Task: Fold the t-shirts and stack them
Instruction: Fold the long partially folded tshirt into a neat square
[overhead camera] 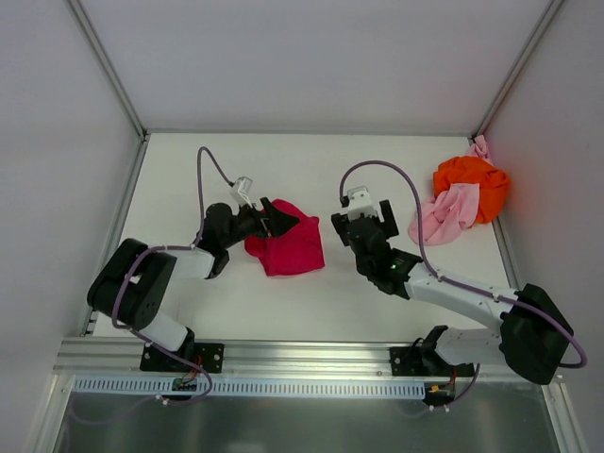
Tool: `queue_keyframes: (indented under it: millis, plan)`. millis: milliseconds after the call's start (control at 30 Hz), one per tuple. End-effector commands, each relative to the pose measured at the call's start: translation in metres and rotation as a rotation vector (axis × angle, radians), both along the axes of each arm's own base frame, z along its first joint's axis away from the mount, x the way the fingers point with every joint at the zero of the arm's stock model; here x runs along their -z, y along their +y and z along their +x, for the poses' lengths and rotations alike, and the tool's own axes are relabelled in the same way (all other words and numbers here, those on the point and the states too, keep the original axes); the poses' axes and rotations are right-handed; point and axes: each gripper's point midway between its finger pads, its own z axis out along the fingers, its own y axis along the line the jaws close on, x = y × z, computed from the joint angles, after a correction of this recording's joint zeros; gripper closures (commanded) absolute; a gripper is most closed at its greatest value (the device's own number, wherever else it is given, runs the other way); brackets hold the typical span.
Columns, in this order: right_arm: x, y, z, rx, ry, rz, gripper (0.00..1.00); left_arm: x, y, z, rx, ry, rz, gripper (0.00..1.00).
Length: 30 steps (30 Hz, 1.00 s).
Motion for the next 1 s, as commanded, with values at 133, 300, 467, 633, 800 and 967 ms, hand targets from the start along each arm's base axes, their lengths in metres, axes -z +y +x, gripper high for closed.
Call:
queue_keyframes:
  millis: [133, 300, 467, 633, 800, 967]
  plan:
    - [-0.03, -0.015, -0.009, 0.035, -0.088, 0.151, 0.12, 0.005, 0.022, 0.016, -0.075, 0.05, -0.121, 0.01]
    - [-0.04, -0.017, -0.015, 0.015, -0.104, 0.194, 0.12, 0.03, 0.037, 0.009, -0.16, 0.156, -0.06, 0.01]
    - [-0.047, -0.013, -0.017, -0.008, -0.104, 0.228, 0.12, 0.043, 0.038, 0.006, -0.17, 0.236, -0.05, 0.01]
    - [-0.047, -0.011, -0.019, -0.021, -0.097, 0.229, 0.12, 0.066, 0.03, 0.009, -0.136, 0.339, -0.055, 0.01]
    - [-0.048, -0.017, -0.02, -0.009, -0.104, 0.218, 0.12, 0.084, 0.019, 0.016, -0.079, 0.431, -0.108, 0.01]
    - [-0.049, -0.016, -0.021, -0.021, -0.106, 0.221, 0.12, 0.085, 0.017, 0.017, -0.045, 0.415, -0.134, 0.01]
